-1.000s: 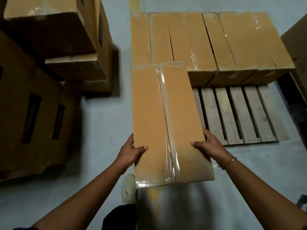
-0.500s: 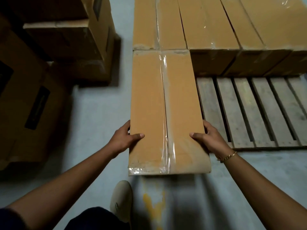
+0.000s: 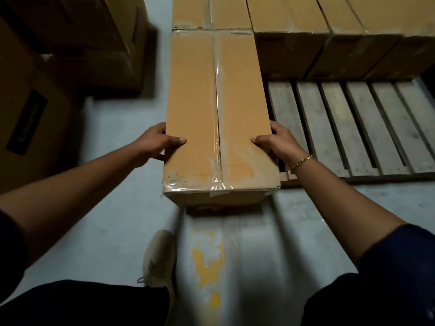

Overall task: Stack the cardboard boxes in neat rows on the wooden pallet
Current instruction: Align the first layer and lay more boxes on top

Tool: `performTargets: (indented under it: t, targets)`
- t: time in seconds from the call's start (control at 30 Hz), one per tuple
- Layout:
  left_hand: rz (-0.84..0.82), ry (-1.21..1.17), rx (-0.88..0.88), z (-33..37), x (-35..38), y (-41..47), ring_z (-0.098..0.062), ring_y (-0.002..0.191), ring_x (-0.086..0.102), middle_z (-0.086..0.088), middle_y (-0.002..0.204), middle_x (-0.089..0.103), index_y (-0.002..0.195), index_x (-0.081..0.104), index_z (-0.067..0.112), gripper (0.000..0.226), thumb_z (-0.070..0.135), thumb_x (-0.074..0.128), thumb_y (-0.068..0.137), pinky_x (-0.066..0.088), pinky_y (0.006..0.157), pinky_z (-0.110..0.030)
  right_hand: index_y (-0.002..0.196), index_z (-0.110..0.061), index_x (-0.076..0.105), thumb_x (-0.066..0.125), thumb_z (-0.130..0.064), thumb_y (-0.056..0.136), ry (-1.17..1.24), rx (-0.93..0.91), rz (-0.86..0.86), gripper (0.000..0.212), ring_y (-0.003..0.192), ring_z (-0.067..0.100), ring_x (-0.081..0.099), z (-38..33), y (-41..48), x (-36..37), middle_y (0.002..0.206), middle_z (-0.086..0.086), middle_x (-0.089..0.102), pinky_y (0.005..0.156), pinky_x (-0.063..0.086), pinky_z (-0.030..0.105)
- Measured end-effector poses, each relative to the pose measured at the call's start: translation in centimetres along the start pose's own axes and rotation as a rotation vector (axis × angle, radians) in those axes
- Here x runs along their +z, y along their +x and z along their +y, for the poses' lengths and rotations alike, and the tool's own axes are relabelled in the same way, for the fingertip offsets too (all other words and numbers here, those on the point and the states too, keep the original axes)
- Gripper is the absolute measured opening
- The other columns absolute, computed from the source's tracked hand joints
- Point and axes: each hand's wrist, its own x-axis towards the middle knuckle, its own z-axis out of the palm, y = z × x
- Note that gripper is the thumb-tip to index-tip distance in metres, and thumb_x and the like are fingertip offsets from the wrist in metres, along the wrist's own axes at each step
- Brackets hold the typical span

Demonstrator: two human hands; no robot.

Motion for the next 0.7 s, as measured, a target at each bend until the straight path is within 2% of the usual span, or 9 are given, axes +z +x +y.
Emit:
performTargets:
  t: [0.2, 0.3, 0.37, 0.47, 0.53, 0.57, 0.7]
  targets:
    - [0.036, -0.03, 0.019, 0.3, -0.2, 0.0, -0.022, 0.109, 0.062, -0.002, 0.121, 0.065, 0.139, 0.052, 0.02, 0.047, 0.029, 0.069, 0.097, 0.052, 0.067, -0.035, 0.131, -0.017, 0.059, 0.078, -0.019, 0.087, -0.001, -0.016, 0.012, 0.047, 0.105, 0.015, 0.065, -0.2, 0.3, 0.1, 0.114, -0.003, 0.068, 0.081, 0.051, 0.023]
    - [0.053, -0.042, 0.037, 0.0, 0.3, -0.2, -0.016, 0.104, 0.061, -0.001, 0.126, 0.061, 0.146, 0.047, 0.022, 0.054, 0.033, 0.069, 0.097, 0.052, 0.067, -0.035, 0.135, -0.018, 0.055, 0.074, -0.022, 0.091, 0.025, -0.022, 0.036, 0.049, 0.1, 0.009, 0.063, 0.2, 0.1, 0.4, 0.115, -0.004, 0.065, 0.076, 0.048, 0.019]
    - [0.067, -0.054, 0.031, -0.2, 0.8, -0.2, -0.021, 0.108, 0.061, -0.002, 0.13, 0.059, 0.148, 0.043, 0.023, 0.057, 0.039, 0.066, 0.098, 0.051, 0.068, -0.035, 0.137, -0.019, 0.053, 0.073, -0.027, 0.092, 0.056, -0.01, 0.039, 0.05, 0.1, 0.008, 0.064, 1.0, -0.2, 0.9, 0.115, -0.006, 0.065, 0.078, 0.05, 0.02]
    - [0.143, -0.106, 0.038, -0.8, 2.3, 0.0, -0.027, 0.115, 0.06, -0.004, 0.136, 0.059, 0.151, 0.04, 0.022, 0.062, 0.048, 0.061, 0.099, 0.052, 0.086, -0.042, 0.143, -0.027, 0.05, 0.071, -0.045, 0.09, 0.1, 0.014, 0.064, 0.06, 0.111, 0.017, 0.065, 2.2, -0.1, 1.6, 0.125, -0.006, 0.066, 0.098, 0.053, 0.04]
    - [0.211, -0.155, 0.054, -1.2, 3.3, 0.2, -0.029, 0.119, 0.061, -0.005, 0.141, 0.059, 0.153, 0.038, 0.022, 0.068, 0.053, 0.062, 0.097, 0.051, 0.101, -0.047, 0.149, -0.027, 0.043, 0.066, -0.046, 0.095, 0.089, 0.011, 0.075, 0.062, 0.114, 0.015, 0.059, 2.0, -0.1, 1.9, 0.131, -0.007, 0.061, 0.098, 0.048, 0.035]
    - [0.247, -0.167, 0.057, -1.2, 3.7, 0.2, -0.03, 0.12, 0.061, -0.005, 0.141, 0.06, 0.153, 0.037, 0.023, 0.069, 0.054, 0.062, 0.097, 0.05, 0.104, -0.049, 0.152, -0.026, 0.04, 0.064, -0.045, 0.097, 0.089, 0.006, 0.083, 0.062, 0.115, 0.015, 0.056, 1.8, -0.1, 2.0, 0.131, -0.008, 0.058, 0.097, 0.044, 0.031]
    - [0.32, -0.169, 0.089, -1.0, 4.2, 0.2, -0.03, 0.121, 0.061, -0.005, 0.141, 0.061, 0.153, 0.041, 0.023, 0.067, 0.054, 0.061, 0.097, 0.051, 0.103, -0.048, 0.154, -0.023, 0.039, 0.061, -0.042, 0.1, 0.079, -0.03, 0.114, 0.061, 0.119, 0.011, 0.05, 1.6, -0.5, 2.0, 0.122, -0.013, 0.049, 0.097, 0.036, 0.025]
